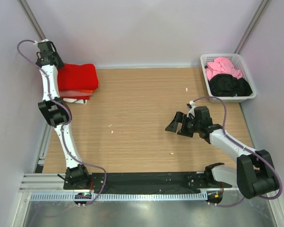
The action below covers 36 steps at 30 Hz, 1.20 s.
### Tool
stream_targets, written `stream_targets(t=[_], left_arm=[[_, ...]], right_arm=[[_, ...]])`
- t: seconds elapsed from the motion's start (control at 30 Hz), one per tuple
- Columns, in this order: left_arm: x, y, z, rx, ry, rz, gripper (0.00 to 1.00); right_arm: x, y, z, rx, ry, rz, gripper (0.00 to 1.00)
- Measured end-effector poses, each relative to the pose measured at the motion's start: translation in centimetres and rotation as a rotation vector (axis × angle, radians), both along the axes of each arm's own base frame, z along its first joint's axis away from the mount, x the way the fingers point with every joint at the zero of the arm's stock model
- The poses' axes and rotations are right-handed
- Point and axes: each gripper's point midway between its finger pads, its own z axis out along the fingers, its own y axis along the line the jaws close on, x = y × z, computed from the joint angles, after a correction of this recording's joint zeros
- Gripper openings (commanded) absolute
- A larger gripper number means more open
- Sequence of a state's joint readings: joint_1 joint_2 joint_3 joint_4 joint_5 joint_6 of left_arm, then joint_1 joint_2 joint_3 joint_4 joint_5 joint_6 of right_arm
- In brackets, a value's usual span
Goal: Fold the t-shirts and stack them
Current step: Neatly place the folded tshirt to the corner, then reset both grippers
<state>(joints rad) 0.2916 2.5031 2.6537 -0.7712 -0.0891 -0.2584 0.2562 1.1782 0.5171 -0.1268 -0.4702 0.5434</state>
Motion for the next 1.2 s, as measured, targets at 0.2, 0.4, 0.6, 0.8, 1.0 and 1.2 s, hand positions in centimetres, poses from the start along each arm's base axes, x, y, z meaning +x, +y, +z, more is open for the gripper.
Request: stream_targets(t=[0.2,0.4,0.6,0.8,1.0,1.2], left_arm=[[-0.8,3.4,-0.7,0.050,0.013,0.070,0.71],[-2.4,5.1,-3.5,0.066,0.091,0.155,1.00],[-4.6,5.0,-2.3,0.119,0.134,0.233,1.00],[-7.4,3.4,3.8,0.229,0.096,0.313,1.00],[-9.8,2.9,8.8,0.302,0.039,0.393,1.00],[-13.0,1.6,10.5,0.300,0.027,0.410,1.00]], right_arm=[[0.0,0.0,0.0,0.000,0.000,0.000,1.00],[0.0,0.0,0.0,0.000,-0.001,0.000,1.00],[0.1,0.0,0.4,0.005,-0.015,0.000,1.00],[0.2,0.1,1.0,0.011,-0.039,0.001,1.00],[0.3,0.1,1.7,0.018,-0.065,0.001,1.00],[0.3,0.1,1.7,0.018,-0.066,0.001,1.00]])
